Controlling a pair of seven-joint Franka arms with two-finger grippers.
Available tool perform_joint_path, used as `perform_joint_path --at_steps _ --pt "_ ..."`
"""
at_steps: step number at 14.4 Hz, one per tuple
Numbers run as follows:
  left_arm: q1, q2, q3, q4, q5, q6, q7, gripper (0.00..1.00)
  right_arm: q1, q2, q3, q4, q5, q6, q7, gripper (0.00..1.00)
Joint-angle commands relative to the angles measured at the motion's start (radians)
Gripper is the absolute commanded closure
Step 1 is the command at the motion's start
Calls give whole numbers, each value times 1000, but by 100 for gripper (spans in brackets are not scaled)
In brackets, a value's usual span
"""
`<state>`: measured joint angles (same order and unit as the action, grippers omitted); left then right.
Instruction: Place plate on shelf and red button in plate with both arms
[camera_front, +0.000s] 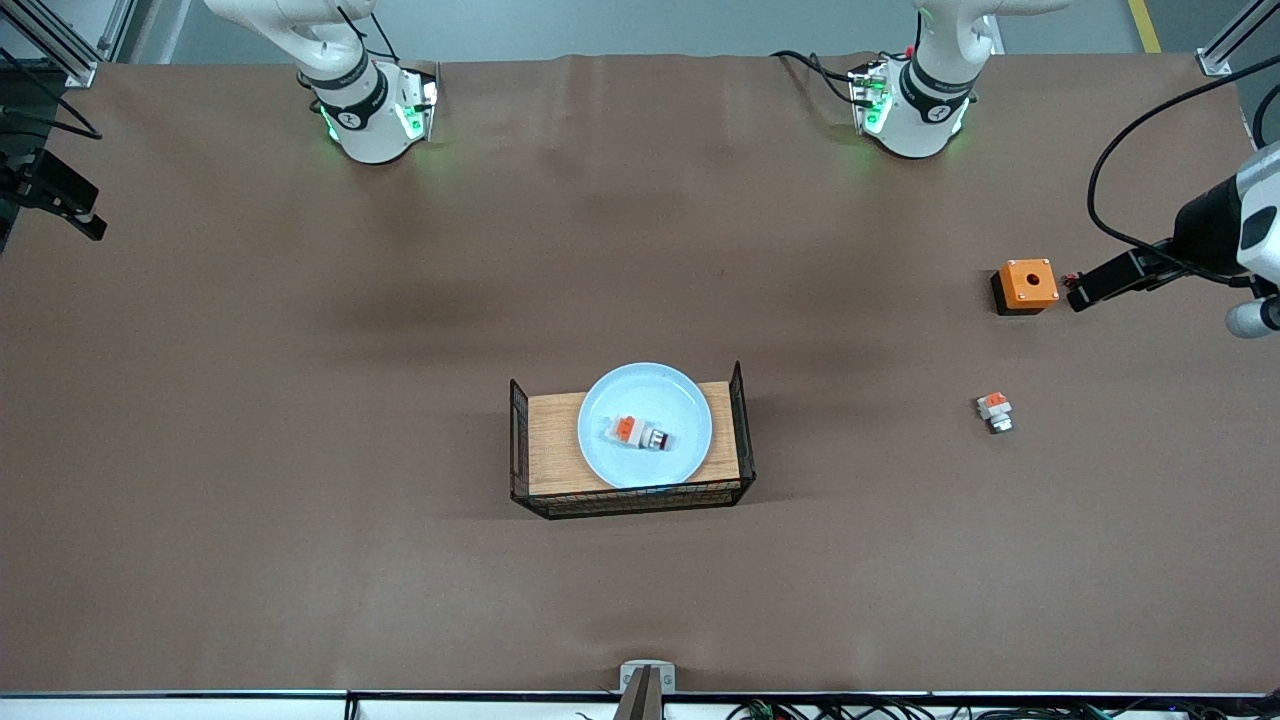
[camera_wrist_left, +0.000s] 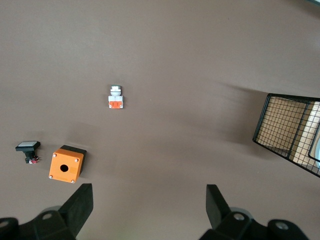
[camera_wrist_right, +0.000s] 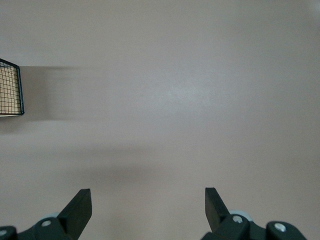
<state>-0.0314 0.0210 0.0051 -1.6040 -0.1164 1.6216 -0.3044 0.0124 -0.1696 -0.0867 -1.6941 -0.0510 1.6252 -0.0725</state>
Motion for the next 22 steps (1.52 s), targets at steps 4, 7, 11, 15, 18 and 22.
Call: perform_joint_path --at_steps 4,7,11,15,18,22 --pt "-7 -52 -4 -37 20 29 48 1 3 4 2 13 -9 1 13 0" --pt "-8 -53 -4 -27 33 29 53 1 3 4 2 13 -9 -1 13 0" --pt "-5 -59 -17 -5 34 17 51 1 3 2 2 13 -9 -1 13 0" --pt "1 -56 -8 6 35 3 141 1 9 2 4 13 -9 -1 13 0" --pt "1 -56 -7 10 35 3 146 0 17 2 4 13 -9 -2 13 0" --pt "-1 -42 -11 36 58 1 149 0 17 2 4 14 -10 2 13 0"
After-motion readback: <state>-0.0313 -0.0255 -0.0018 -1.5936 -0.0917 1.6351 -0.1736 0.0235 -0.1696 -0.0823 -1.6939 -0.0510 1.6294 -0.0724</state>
